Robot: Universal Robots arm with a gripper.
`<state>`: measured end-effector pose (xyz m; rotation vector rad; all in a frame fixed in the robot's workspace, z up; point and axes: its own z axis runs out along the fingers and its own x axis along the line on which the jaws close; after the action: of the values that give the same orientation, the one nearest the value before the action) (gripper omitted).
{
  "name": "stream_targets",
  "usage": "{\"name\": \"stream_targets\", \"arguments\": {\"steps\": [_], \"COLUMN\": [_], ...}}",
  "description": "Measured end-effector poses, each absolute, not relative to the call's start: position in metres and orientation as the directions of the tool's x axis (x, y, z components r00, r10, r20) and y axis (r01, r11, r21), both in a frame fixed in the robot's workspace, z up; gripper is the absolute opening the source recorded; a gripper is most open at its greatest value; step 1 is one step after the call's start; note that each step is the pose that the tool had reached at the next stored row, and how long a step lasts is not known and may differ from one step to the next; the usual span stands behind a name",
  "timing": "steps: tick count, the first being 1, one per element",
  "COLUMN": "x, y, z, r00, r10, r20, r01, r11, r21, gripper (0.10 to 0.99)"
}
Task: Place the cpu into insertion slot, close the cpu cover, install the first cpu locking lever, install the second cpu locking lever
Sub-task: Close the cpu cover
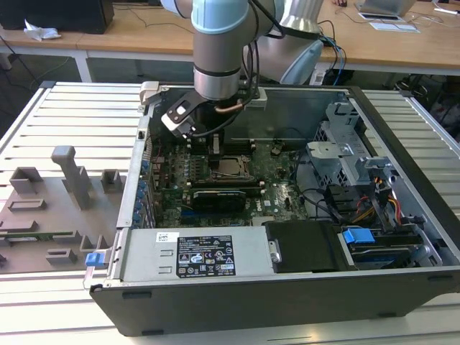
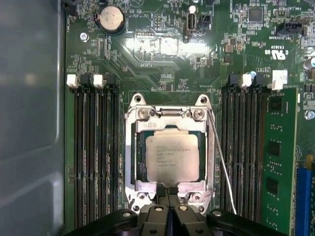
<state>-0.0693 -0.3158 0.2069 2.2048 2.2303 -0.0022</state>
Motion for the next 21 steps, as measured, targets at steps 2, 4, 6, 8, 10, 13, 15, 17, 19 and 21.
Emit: {"name": "stream_targets", "arguments": {"steps": [2,4,6,8,10,13,15,17,19,21], "x": [-0.064,-0.060,-0.056,-0.049,-0.039,-0.028,-0.026,-0.026,-0.026,-0.025], "y": [-0.316,-0.316,-0.316,-0.316,-0.316,-0.316,-0.316,-0.316,-0.316,-0.316], "z": [0.207,0.207,0.207,0.207,0.207,0.207,0.209,0.213,0.216,0.219], "r00": [-0.012,-0.013,-0.013,-0.014,-0.014,-0.014,-0.014,-0.014,-0.014,-0.014], "r10": [1.000,1.000,1.000,1.000,1.000,1.000,1.000,1.000,1.000,1.000], "r20": [-0.004,-0.004,-0.004,-0.004,-0.004,-0.004,-0.004,-0.004,-0.004,-0.004], "r01": [1.000,1.000,1.000,1.000,1.000,1.000,1.000,1.000,1.000,1.000], "r11": [0.012,0.013,0.013,0.014,0.014,0.014,0.014,0.014,0.014,0.014], "r21": [0.003,0.002,0.002,0.002,0.001,0.001,0.001,0.001,0.001,0.001], "gripper": [0.106,0.106,0.106,0.106,0.106,0.106,0.106,0.106,0.106,0.106]}}
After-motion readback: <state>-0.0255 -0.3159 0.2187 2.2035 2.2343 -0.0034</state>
